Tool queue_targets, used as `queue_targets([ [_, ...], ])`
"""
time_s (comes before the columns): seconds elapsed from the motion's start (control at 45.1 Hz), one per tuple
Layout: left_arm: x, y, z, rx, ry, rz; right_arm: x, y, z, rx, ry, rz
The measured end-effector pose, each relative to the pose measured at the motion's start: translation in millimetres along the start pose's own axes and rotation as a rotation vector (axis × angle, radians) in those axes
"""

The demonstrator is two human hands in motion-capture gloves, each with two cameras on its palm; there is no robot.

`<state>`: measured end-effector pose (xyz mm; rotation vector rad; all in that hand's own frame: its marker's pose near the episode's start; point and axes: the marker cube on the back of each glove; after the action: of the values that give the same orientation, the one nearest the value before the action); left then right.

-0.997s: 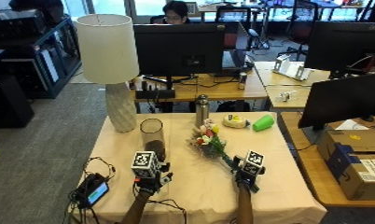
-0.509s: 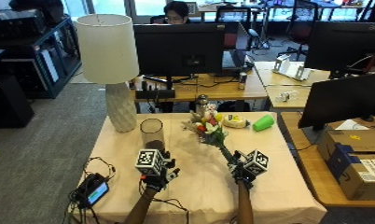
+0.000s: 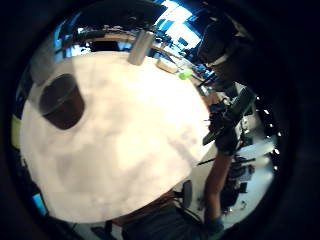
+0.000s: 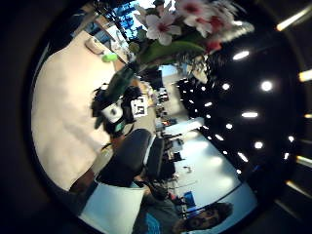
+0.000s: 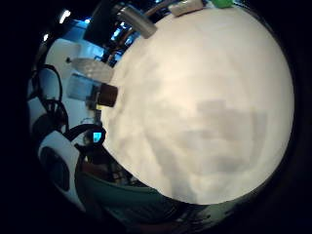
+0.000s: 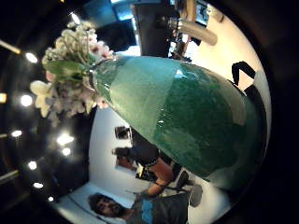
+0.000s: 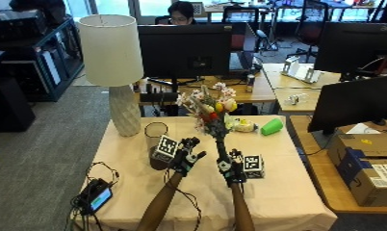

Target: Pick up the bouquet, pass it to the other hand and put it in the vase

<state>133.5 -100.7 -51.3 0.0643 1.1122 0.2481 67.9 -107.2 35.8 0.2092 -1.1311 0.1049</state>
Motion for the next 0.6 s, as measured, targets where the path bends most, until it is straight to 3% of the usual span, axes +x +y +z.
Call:
queue_targets([
  [0.133, 19.4, -23.5, 3.1, -0.013, 0.076, 0.003, -14.5, 2.9, 20.4, -0.043, -0.046, -0.027],
  [0.244, 36.5, -36.4, 5.1, 0.006, 0.123, 0.175, -26.3, 4.0, 37.5, -0.085, -0.12, -0.058],
  [0.332, 35.3, -38.8, 10.9, 0.0, 0.195, 0.016, -38.1, 7.6, 52.0, -0.112, -0.182, -0.069],
  [0.399, 38.8, -41.4, 16.1, 0.008, 0.273, -0.039, -47.5, 12.5, 62.3, -0.131, -0.199, -0.072],
  [0.509, 68.8, -35.4, 8.9, 0.141, 0.23, -0.184, -53.3, 13.8, 74.3, -0.14, -0.208, -0.123],
  [0.554, 66.7, -37.1, 8.8, 0.142, 0.27, -0.182, -55.6, 15.6, 77.2, -0.143, -0.201, -0.125],
  [0.598, 61.2, -40.8, 8.8, 0.097, 0.36, -0.099, -56.7, 17.1, 79.7, -0.151, -0.198, -0.12],
])
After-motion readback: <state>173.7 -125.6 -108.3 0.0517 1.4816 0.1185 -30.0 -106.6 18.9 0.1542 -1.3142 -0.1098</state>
